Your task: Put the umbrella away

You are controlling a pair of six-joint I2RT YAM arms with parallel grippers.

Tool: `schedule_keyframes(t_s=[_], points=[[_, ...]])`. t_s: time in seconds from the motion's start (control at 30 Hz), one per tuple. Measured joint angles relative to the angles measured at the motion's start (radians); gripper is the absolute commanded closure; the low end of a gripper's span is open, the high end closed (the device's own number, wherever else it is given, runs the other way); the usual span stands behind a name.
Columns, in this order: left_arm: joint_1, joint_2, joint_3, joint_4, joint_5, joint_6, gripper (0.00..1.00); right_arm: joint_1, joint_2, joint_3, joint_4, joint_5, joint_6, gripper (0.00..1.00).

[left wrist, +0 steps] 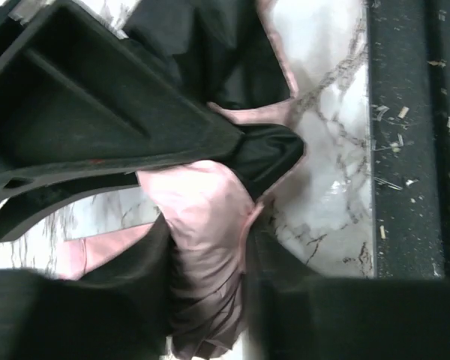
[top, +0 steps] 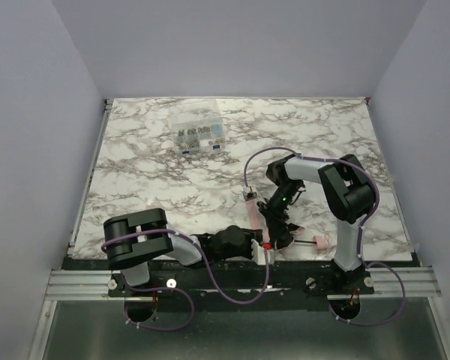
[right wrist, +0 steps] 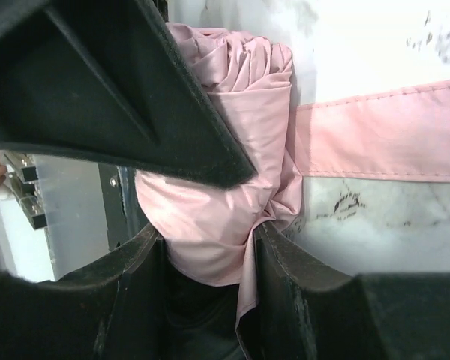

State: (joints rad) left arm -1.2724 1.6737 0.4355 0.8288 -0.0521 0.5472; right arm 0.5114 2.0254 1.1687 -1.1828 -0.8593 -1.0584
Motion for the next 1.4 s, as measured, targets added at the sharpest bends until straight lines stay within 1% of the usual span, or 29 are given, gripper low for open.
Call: schedule_keyframes(t_s=[0.03,0.07,0.17,0.27,0.3,0.33,0.37,0.57,0.73,0.87,0.97,1.03,1.13,1.2,1.23,1.27,1.37,1.4], points=[[-0.005,0.006,0.009,-0.010,0.005,0.002,1.00,-0.001,-0.008,-0.005,-0.002,0.013,0.005,0.58],[-0.004,0.012,0.019,-0.027,0.023,-0.001,1.00,-0.003,-0.018,-0.009,-0.002,0.026,0.011,0.52],[0.002,0.015,0.031,-0.039,0.045,-0.023,1.00,-0.013,-0.049,-0.021,0.011,0.040,0.014,0.40],[0.029,0.021,0.034,-0.019,0.072,-0.075,1.00,-0.038,-0.083,-0.029,0.018,0.040,0.009,0.20],[0.037,0.023,0.035,-0.014,0.076,-0.087,1.00,-0.050,-0.098,-0.028,0.018,0.038,-0.002,0.15],[0.063,0.031,0.042,-0.006,0.088,-0.109,1.00,-0.065,-0.115,-0.026,0.029,0.039,-0.010,0.06],[0.079,0.037,0.047,-0.004,0.092,-0.118,1.00,-0.084,-0.133,-0.020,0.040,0.043,-0.024,0.00],[0.188,0.071,0.085,-0.004,0.158,-0.200,1.00,-0.214,-0.271,0.023,0.139,0.066,-0.093,0.00],[0.235,0.094,0.116,-0.008,0.216,-0.243,1.00,-0.230,-0.401,-0.016,0.204,0.054,-0.171,0.00],[0.266,0.103,0.140,-0.028,0.261,-0.269,1.00,-0.229,-0.478,-0.169,0.243,0.042,-0.284,0.00],[0.291,0.105,0.157,-0.053,0.307,-0.293,1.00,-0.224,-0.494,-0.264,0.289,0.047,-0.337,0.00],[0.310,0.107,0.174,-0.080,0.341,-0.313,1.00,-0.224,-0.523,-0.323,0.367,0.055,-0.349,0.00],[0.331,0.113,0.212,-0.137,0.384,-0.341,1.00,-0.204,-0.617,-0.446,0.532,0.097,-0.349,0.01],[0.347,0.121,0.238,-0.172,0.422,-0.354,1.00,-0.175,-0.679,-0.520,0.639,0.144,-0.338,0.06],[0.358,0.124,0.246,-0.182,0.453,-0.355,1.00,-0.164,-0.702,-0.549,0.684,0.159,-0.328,0.11],[0.369,0.128,0.253,-0.191,0.478,-0.355,1.00,-0.156,-0.716,-0.570,0.723,0.172,-0.317,0.19],[0.400,0.143,0.272,-0.209,0.563,-0.359,1.00,-0.136,-0.720,-0.590,0.809,0.208,-0.274,0.46],[0.409,0.145,0.275,-0.213,0.584,-0.363,1.00,-0.130,-0.709,-0.587,0.830,0.218,-0.264,0.51]])
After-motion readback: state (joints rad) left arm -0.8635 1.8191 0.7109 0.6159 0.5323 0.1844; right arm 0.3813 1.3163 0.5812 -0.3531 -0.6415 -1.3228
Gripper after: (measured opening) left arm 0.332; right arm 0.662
